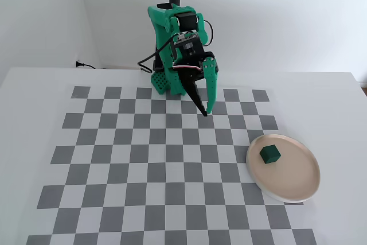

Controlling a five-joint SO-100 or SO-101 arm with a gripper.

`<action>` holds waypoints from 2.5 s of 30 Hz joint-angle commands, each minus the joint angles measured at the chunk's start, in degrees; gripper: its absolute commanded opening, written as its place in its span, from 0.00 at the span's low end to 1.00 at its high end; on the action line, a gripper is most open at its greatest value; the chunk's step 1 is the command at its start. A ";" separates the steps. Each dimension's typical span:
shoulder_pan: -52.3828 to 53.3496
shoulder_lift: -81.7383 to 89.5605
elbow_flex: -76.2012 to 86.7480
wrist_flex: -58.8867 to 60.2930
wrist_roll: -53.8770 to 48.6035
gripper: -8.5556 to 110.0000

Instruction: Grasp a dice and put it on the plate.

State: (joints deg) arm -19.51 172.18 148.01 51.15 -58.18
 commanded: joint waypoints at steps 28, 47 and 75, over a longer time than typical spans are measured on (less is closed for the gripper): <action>8.17 18.81 14.33 3.87 31.11 0.04; 24.87 18.72 29.27 -3.43 45.18 0.04; 25.14 18.81 29.00 3.34 59.94 0.04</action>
State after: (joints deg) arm 5.80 190.46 178.33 55.72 1.76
